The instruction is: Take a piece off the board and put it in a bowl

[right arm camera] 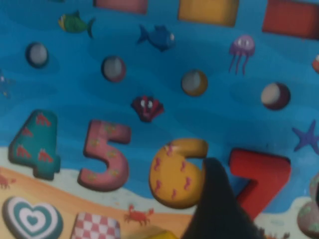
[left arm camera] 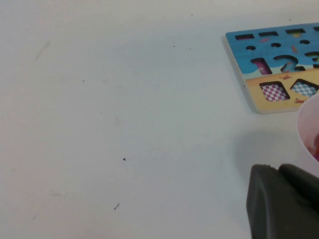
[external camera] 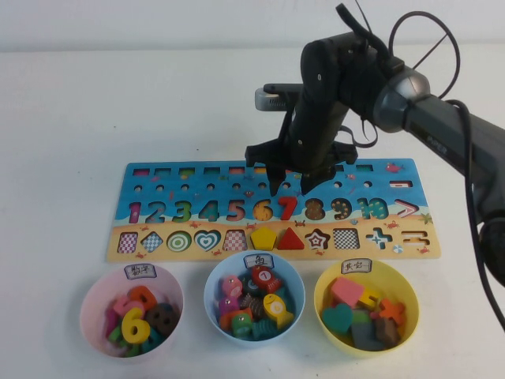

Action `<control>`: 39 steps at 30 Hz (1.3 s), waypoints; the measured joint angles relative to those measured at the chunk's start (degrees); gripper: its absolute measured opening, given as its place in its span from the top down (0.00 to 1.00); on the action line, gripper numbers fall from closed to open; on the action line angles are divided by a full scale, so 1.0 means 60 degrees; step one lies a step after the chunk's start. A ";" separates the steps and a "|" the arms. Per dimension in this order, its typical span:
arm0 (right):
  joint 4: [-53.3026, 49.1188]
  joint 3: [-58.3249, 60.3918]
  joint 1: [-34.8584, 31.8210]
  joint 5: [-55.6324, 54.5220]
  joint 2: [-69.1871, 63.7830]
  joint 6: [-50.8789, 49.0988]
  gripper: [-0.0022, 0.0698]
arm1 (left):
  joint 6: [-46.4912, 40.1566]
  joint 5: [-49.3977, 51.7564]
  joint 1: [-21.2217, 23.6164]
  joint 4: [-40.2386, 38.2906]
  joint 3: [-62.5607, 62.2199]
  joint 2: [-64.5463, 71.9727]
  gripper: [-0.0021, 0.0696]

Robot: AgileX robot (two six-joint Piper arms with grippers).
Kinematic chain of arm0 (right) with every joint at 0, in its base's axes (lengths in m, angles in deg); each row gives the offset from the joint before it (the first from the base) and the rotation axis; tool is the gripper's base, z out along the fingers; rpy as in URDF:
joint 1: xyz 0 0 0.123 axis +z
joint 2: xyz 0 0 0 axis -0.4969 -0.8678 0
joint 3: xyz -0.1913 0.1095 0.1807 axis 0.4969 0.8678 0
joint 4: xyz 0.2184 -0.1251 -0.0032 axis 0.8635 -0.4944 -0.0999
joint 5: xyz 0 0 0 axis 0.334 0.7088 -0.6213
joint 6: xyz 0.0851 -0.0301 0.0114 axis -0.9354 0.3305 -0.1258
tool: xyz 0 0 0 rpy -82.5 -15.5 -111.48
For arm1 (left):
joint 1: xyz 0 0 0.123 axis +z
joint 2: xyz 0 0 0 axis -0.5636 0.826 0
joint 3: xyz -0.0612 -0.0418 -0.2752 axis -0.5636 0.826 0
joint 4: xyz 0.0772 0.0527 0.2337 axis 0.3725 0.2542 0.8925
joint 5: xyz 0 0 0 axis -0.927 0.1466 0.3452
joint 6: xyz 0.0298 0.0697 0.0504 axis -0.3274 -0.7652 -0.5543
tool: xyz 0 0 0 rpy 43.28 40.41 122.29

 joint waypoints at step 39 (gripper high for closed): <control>-0.0729 -0.0252 0.0426 0.0061 0.0041 -0.0160 0.45 | 0.0000 0.0000 0.0000 0.0000 0.0000 0.0000 0.98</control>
